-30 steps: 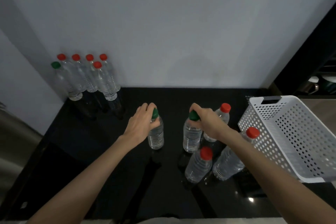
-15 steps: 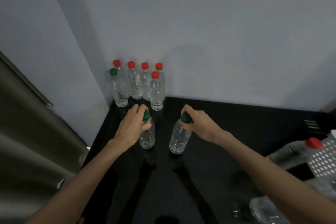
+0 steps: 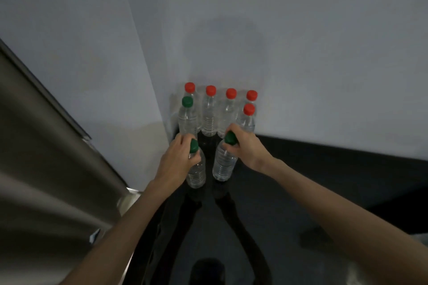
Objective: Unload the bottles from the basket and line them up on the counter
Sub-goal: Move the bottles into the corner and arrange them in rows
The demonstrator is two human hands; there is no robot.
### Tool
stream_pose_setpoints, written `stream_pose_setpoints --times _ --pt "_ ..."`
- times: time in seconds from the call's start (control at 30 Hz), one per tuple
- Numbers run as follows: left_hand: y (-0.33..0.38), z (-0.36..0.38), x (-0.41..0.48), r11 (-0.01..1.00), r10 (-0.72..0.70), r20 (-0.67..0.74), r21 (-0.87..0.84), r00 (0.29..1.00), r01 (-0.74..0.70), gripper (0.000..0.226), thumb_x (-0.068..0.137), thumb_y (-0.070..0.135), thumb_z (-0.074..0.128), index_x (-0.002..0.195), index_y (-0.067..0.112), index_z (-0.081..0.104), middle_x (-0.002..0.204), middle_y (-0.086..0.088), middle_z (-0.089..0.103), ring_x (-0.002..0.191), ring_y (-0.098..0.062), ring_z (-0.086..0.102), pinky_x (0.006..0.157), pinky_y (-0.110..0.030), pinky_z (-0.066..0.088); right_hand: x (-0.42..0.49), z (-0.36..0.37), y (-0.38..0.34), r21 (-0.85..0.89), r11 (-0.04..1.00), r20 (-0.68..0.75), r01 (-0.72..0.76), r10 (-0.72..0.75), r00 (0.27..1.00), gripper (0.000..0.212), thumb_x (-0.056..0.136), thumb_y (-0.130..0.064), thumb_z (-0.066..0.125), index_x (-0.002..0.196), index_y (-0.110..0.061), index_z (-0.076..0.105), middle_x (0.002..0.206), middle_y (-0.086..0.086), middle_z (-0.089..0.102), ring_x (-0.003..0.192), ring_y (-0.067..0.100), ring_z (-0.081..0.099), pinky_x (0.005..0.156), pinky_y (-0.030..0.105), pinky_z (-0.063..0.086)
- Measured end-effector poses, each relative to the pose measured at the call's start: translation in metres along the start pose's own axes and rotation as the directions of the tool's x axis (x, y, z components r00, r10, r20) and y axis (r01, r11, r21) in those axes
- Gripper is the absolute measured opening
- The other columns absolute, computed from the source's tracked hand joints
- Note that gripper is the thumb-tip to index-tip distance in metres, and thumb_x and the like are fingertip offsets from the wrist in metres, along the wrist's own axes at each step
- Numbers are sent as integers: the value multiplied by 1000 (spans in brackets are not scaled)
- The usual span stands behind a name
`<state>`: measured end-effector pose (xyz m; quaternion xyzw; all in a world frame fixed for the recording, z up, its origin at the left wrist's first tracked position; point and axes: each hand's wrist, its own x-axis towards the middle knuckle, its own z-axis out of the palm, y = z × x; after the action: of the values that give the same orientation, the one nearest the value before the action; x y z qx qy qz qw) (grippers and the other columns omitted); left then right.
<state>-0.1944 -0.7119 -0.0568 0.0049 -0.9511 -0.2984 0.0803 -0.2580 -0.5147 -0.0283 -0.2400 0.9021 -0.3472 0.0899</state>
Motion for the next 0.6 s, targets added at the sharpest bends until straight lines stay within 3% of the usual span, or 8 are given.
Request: stream_pose_setpoints --times 0.13,0.23,0.43,0.6 --pt "-6 0 6 999 43 28 -24 999 -43 24 87 27 63 105 17 52 97 7 42 87 -16 51 68 -32 42 40 11 -2 -42 999 -10 28 -28 1000 21 91 -16 61 100 -18 43 88 0 55 76 14 55 66 24 42" --pt "-11 6 2 998 35 -25 -51 999 -37 29 87 33 64 111 21 53 99 12 39 86 -7 47 66 -25 36 68 16 -4 -45 999 -7 8 -9 1000 20 91 -15 60 103 -12 44 90 6 58 78 20 59 67 31 49" --pt "-41 28 -11 924 -57 -18 -380 998 46 47 78 40 71 120 33 49 109 12 40 100 -5 54 78 -32 57 113 22 -4 -27 999 -42 -38 36 998 27 93 -14 57 115 -6 43 90 6 55 80 22 57 70 37 49" --pt "-53 41 -22 844 -133 54 -517 990 142 57 77 29 78 119 46 44 117 20 43 106 5 53 79 -17 54 132 28 1 -24 999 -85 -37 35 996 27 94 -12 56 113 0 42 89 9 53 78 22 53 66 30 37"
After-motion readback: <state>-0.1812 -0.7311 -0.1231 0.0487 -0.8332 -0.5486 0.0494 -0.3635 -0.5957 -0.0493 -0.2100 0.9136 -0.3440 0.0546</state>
